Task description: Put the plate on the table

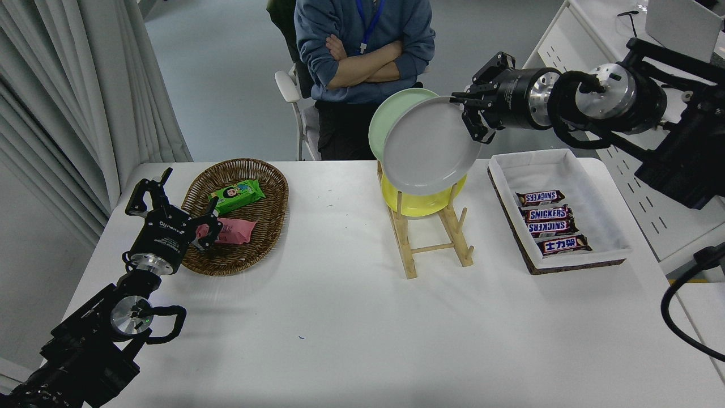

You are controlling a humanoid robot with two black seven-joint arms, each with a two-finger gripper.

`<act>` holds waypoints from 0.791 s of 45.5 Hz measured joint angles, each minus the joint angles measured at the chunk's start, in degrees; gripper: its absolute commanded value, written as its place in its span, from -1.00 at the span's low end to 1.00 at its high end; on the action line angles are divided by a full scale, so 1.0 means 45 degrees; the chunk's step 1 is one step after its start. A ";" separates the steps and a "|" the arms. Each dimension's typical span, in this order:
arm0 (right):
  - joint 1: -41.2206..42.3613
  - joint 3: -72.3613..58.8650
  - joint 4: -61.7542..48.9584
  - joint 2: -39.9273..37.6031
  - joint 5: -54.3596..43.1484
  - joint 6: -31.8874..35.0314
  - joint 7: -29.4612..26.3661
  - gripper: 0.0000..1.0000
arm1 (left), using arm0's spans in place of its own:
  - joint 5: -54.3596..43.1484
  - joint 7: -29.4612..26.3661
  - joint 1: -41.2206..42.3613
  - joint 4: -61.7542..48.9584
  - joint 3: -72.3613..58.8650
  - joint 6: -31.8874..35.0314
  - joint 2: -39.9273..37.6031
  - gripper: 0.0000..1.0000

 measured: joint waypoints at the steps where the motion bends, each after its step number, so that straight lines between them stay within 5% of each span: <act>1: 0.0043 0.0018 0.0017 -0.0007 0.0115 -0.0021 -0.0014 -1.00 | -0.0001 0.0000 0.0000 0.0000 0.0000 0.0000 0.0000 1.00; 22: -0.0854 0.1027 0.0207 0.0835 0.2707 -0.1640 -0.0198 -1.00 | -0.0001 0.0000 0.0000 0.0002 0.0000 0.0009 0.0000 1.00; 36: -0.2447 0.3164 0.0042 0.2424 0.3440 -0.4474 -0.0096 -1.00 | 0.0000 0.0000 0.0000 0.0004 0.0000 0.0006 0.0000 1.00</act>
